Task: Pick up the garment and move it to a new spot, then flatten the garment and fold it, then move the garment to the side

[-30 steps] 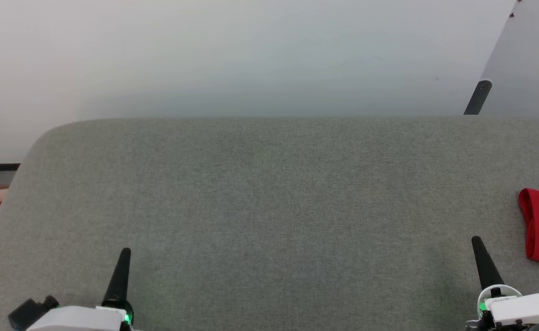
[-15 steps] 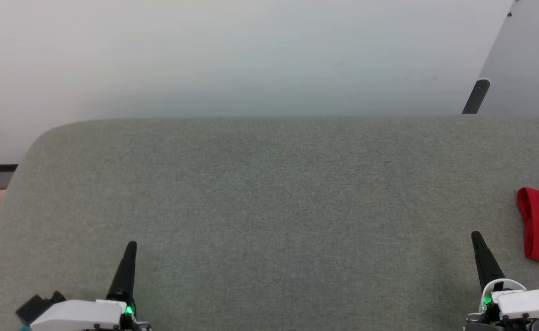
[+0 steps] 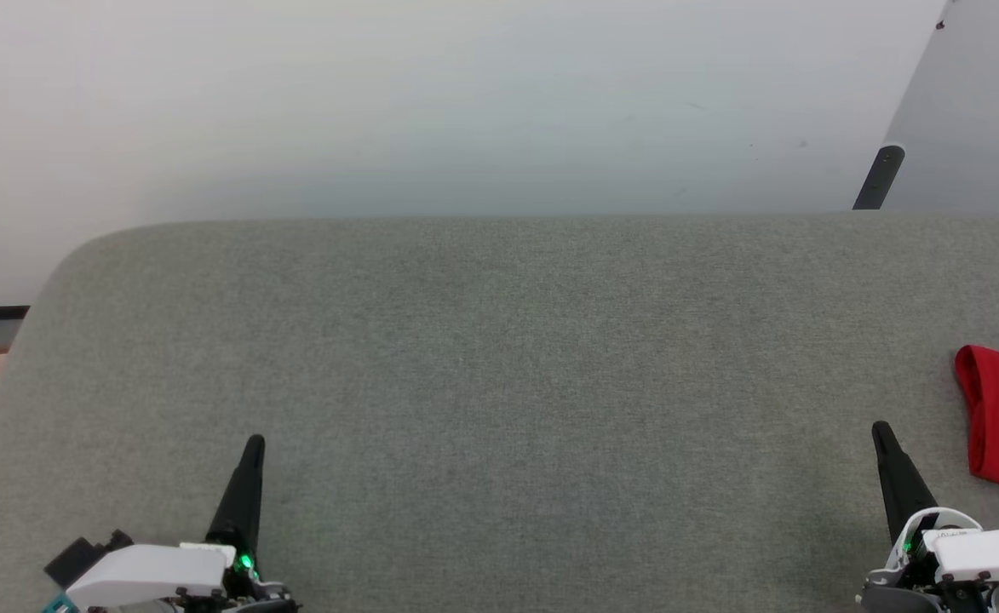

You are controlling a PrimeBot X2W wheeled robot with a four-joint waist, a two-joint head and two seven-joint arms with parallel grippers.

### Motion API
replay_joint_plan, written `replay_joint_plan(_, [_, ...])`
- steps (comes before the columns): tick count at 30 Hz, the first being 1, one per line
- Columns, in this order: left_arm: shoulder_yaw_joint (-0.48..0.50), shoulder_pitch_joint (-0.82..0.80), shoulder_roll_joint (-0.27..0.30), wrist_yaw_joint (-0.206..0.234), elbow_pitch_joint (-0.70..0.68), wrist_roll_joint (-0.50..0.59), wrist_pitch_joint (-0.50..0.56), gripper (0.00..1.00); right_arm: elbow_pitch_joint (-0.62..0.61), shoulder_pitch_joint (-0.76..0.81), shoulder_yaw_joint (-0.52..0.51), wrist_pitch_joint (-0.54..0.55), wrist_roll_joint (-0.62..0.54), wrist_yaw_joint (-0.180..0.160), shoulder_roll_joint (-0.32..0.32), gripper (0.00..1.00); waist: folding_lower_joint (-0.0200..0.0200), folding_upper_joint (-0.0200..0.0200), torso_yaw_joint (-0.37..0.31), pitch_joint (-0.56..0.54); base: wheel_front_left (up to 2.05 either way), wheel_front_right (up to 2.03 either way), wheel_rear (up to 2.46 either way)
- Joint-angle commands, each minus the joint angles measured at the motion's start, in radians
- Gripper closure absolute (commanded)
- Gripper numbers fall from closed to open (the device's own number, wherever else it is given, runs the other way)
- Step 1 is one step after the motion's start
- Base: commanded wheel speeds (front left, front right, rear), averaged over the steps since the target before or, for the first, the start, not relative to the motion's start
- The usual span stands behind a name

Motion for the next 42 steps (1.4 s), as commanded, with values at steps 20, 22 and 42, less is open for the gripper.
replay_joint_plan(20, [0.013, -0.041, -0.030, 0.001, 0.018, -0.101, 0.039, 1.00, 0.021, -0.035, -0.010, 0.038, 0.144, -0.001, 0.000, 1.00, 0.0000, 0.0000, -0.006, 0.001, 0.00, 0.00, 0.00])
replay_joint_plan(22, [0.013, -0.041, -0.029, 0.001, 0.017, -0.098, 0.039, 1.00, 0.020, -0.035, -0.010, 0.039, 0.140, -0.001, 0.000, 1.00, 0.0000, 0.0000, -0.006, 0.001, 0.00, 0.00, 0.00])
replay_joint_plan(42, [0.014, -0.041, -0.030, 0.001, 0.017, -0.096, 0.039, 1.00, 0.020, -0.030, -0.015, 0.042, 0.134, -0.001, 0.003, 1.00, 0.0000, 0.0000, -0.006, 0.001, 0.00, 0.00, 0.00])
